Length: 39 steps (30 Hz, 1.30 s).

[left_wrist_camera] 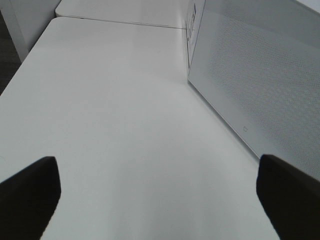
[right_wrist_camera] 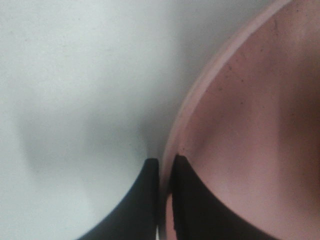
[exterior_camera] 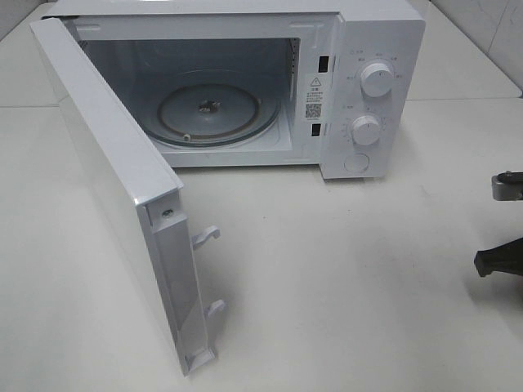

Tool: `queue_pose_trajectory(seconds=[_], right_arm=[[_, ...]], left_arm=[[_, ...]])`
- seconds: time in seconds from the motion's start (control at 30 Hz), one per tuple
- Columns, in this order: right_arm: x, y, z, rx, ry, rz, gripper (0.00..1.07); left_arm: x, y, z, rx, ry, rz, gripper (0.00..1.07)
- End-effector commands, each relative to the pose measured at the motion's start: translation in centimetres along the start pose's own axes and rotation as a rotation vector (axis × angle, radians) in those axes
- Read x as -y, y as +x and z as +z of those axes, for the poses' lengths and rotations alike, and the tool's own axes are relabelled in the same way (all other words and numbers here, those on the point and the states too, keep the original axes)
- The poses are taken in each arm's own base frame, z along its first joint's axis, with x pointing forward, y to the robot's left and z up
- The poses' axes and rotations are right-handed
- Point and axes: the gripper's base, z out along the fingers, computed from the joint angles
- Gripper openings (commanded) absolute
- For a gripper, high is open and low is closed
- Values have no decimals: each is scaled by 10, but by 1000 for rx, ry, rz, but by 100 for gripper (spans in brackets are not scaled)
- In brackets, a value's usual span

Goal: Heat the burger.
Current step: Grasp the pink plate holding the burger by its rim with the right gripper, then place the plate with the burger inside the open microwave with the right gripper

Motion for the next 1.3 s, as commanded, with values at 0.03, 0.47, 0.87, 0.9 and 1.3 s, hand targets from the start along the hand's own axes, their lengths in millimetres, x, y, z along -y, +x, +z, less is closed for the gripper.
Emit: queue_pose_trajectory(seconds=[0.03, 0.47, 0.87, 0.9, 1.3], right_arm=[[-6, 3, 0, -25, 25, -8, 0], [-20, 5, -22, 27, 132, -93, 0], [-20, 8, -46, 80, 210, -103, 0], [-20, 9, -49, 88, 211, -100, 0], [-13, 14, -65, 106, 243, -82, 0]], left_arm=[[0, 2, -2, 16, 0, 1, 100], [0, 2, -2, 16, 0, 1, 100], [0, 2, -2, 16, 0, 1, 100], [0, 2, -2, 16, 0, 2, 100], [0, 2, -2, 16, 0, 2, 100]])
